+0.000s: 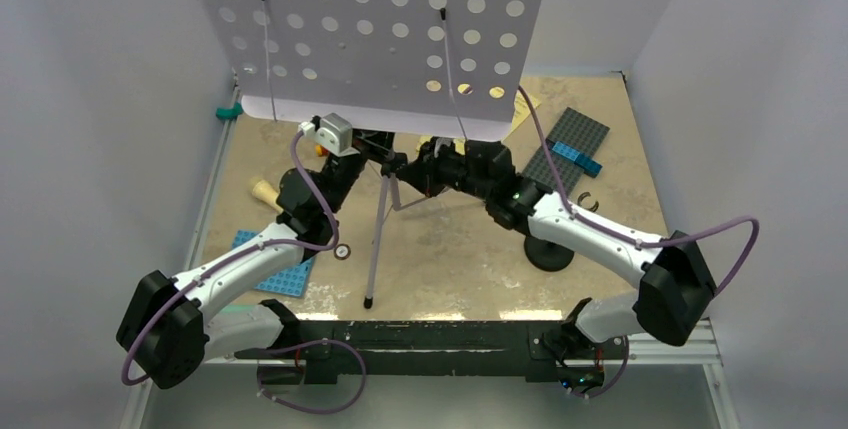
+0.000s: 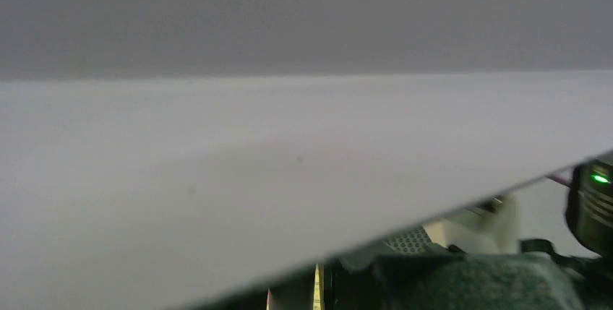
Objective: Pack up the instrument practice props
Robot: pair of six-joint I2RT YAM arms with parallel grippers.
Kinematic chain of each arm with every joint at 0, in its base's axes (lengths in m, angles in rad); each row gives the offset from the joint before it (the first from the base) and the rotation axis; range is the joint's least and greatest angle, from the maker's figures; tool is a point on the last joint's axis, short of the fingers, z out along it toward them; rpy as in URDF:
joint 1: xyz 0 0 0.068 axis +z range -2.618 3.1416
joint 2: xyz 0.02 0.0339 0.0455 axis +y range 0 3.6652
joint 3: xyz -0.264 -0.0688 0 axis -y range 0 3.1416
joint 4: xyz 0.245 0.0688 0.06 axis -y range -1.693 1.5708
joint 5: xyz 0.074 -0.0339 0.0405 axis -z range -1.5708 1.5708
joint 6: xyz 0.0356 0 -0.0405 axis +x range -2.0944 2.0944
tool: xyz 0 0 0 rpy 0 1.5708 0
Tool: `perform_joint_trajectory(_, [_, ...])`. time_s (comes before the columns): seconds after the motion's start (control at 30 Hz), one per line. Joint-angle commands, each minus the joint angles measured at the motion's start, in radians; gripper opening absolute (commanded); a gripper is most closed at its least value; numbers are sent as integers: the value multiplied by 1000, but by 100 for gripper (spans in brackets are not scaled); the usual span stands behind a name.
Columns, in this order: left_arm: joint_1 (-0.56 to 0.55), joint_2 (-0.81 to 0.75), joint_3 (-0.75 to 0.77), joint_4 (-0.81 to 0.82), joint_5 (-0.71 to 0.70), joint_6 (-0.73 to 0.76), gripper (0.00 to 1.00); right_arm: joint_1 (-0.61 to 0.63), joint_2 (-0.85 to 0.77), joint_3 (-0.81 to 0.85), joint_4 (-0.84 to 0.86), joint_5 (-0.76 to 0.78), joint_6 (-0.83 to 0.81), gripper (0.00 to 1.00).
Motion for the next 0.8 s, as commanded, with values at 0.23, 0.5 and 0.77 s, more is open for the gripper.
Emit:
perform_joint_trajectory(0.23, [-29,97,-46,-223,-16,-84,0,286,44,-299,607,701,-1040,0])
perform_joint_trajectory(0.5, [-29,133,-81,-207,-47,-121,0,434,228,-350,1104,1001,-1495,4])
perform_joint_trajectory(0.77, [-29,124,-111,-211,-78,-130,0,473,93,-329,951,1108,-1285,58])
